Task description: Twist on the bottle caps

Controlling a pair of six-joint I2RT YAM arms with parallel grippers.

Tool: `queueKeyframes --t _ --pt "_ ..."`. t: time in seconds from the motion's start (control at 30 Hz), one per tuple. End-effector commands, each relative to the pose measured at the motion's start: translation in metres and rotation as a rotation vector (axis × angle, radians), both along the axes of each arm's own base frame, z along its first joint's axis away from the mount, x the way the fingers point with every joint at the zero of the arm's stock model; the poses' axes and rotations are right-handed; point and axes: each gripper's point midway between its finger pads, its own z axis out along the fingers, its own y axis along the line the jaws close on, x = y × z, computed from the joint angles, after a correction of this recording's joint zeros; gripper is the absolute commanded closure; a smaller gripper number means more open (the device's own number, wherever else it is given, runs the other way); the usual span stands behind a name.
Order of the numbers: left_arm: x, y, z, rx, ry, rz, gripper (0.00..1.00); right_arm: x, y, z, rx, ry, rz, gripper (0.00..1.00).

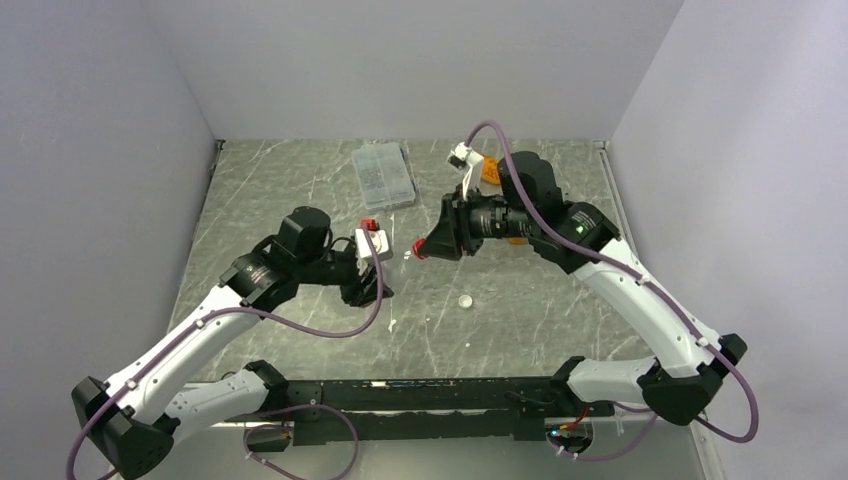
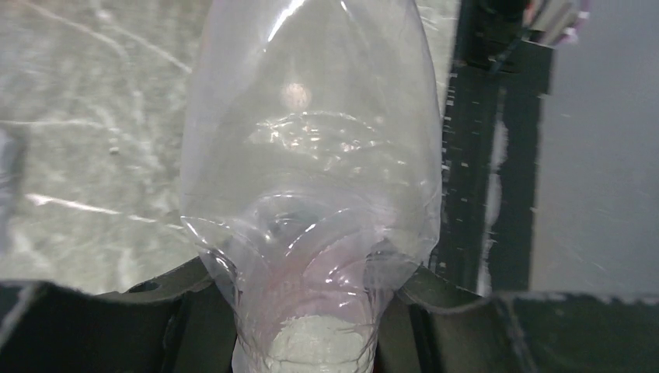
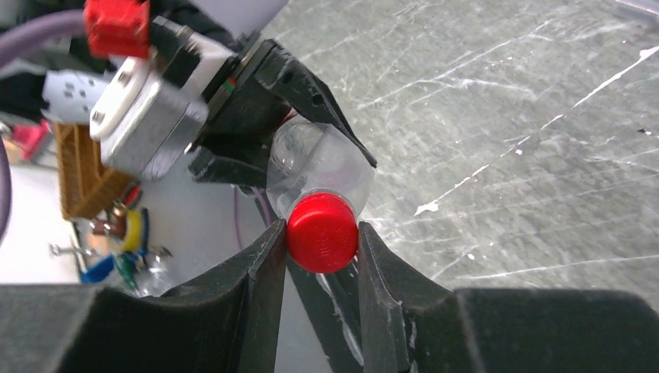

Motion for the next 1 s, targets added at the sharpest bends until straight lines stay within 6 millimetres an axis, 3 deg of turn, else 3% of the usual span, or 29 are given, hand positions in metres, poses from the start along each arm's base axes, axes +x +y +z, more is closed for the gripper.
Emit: queueKeyframes --t 0.0,0.37,0.63,0.7,0.83,0.9,0.97 --pt "0.058 0.005 0.073 -0.103 -0.34 0.209 0.92 0.007 0.013 0.004 0.034 0.216 -0.088 1.0" --pt "0.096 0.019 0.106 0.001 -0.645 0.406 0.94 0.049 0.041 -0.032 0.077 0.526 -0.291 1.0" --pt "0.091 0.013 0.085 0.085 -0.667 0.39 0.95 0.059 0.045 -0.035 0.106 0.543 -0.34 1.0" --pt "0.085 0.011 0.076 0.091 -0.622 0.364 0.96 0.063 0.035 -0.028 0.089 0.477 -0.36 0.81" --pt "0.071 0.006 0.051 0.116 -0.506 0.303 0.98 0.072 0.004 0.002 0.092 0.273 -0.417 0.29" --pt "0.06 0.004 0.036 0.123 -0.425 0.249 0.99 0.07 -0.013 0.019 0.091 0.162 -0.416 0.15" --pt "0.046 -0.002 0.028 0.096 -0.328 0.169 1.0 0.065 -0.027 0.032 0.074 0.046 -0.401 0.08"
